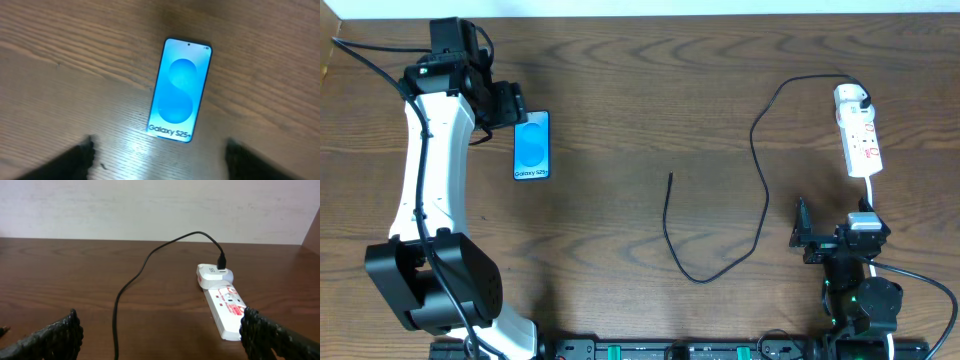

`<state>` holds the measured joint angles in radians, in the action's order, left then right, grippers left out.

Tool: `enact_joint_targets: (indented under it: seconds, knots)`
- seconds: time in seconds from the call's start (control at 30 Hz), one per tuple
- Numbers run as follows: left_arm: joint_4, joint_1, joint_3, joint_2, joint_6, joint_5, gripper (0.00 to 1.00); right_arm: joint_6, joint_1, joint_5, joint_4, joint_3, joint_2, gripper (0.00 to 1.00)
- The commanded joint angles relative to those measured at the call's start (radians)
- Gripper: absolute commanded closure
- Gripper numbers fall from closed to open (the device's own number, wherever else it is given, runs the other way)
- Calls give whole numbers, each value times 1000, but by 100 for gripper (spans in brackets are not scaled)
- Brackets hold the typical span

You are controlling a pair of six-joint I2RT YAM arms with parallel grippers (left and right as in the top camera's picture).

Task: Plug charger to phone and switch on socket
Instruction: 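Reach the left gripper forward over the blue Galaxy S25+ phone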

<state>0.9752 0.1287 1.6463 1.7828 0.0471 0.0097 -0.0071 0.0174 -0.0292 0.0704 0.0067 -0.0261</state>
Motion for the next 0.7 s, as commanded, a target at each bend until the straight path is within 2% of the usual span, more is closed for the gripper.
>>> enact_joint_targets:
  seconds: [0.0,0.03,0.07,0.5,0.53,0.57,0.6,0.67]
  knots:
    - [14,-1,26,7,-12,9,74,13,-4,4,5,-1,0,1]
    - [16,-1,26,7,-12,9,87,13,-4,4,5,-1,0,1]
    - [18,-1,25,7,-12,9,92,13,-4,4,5,-1,0,1]
    - [64,-1,25,7,-12,8,93,14,-4,4,5,-1,0,1]
    - [65,-1,25,7,-12,8,84,13,-4,4,5,-1,0,1]
    - [68,-1,25,7,-12,8,46,14,-4,4,5,-1,0,1]
    - [69,-1,25,7,-12,8,2,13,-4,4,5,-1,0,1]
    - [69,-1,25,7,-13,7,2,14,-4,4,5,-1,0,1]
